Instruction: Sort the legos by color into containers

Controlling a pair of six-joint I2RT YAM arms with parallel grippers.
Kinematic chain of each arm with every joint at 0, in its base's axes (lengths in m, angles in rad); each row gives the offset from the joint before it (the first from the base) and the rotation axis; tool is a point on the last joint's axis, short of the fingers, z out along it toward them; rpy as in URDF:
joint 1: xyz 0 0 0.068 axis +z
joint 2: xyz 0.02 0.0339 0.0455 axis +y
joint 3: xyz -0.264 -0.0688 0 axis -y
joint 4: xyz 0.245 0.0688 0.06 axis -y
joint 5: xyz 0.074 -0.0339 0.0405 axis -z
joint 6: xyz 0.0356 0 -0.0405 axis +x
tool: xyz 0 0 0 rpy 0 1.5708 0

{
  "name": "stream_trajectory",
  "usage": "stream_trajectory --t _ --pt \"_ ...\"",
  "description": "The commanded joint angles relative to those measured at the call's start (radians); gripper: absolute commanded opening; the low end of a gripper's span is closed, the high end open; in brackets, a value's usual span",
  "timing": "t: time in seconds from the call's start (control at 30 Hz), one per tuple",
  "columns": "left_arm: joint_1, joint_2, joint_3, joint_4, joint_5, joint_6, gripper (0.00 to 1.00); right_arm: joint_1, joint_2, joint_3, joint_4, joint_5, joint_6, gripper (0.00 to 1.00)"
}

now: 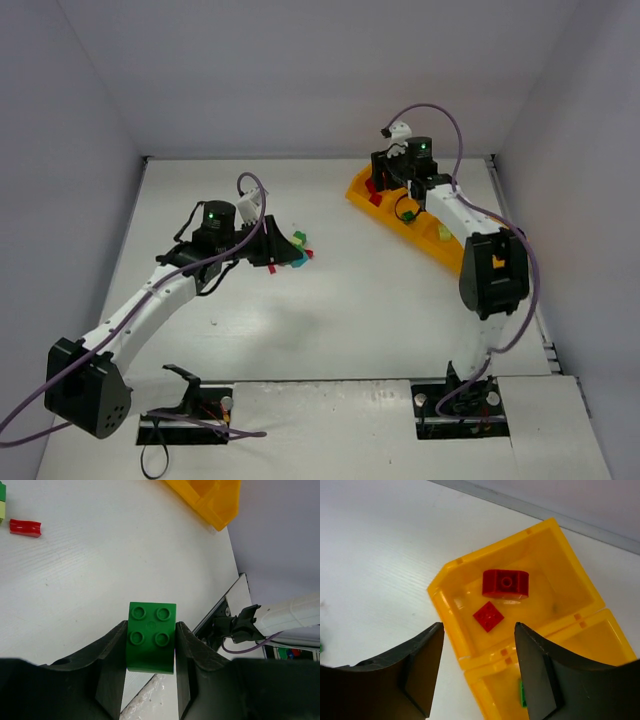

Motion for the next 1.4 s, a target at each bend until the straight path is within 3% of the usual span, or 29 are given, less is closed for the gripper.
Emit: stream_trajectory --t 0.0,0.17,0.33,0.53,0.7,1.07,1.37 --pt "0.007 -0.007 0.083 0.046 0.001 0.007 0.0 0.049 -0.23 -0.103 0.123 -0.061 -0.032 0.54" --pt "0.01 0.05 0.137 0.081 0.032 -0.019 0.0 0.116 -0.448 -0.277 0.156 -0.159 -0.038 0.55" --pt "0.016 0.13 0.207 0.145 0.07 -0.084 0.0 0.171 -0.624 -0.401 0.151 -0.232 -0.007 0.61" --pt "0.016 0.21 0.259 0.291 0.131 -0.226 0.0 0.239 -0.746 -0.499 0.151 -0.253 0.037 0.65" --pt "0.017 0.259 0.27 0.409 0.177 -0.363 0.0 0.294 -0.764 -0.512 0.144 -0.259 0.042 0.67" --pt "0.016 0.276 0.272 0.512 0.193 -0.451 0.0 0.363 -0.74 -0.487 0.145 -0.223 0.04 0.69" --pt "0.016 0.256 0.255 0.523 0.193 -0.463 0.0 0.389 -0.718 -0.472 0.15 -0.164 0.033 0.61"
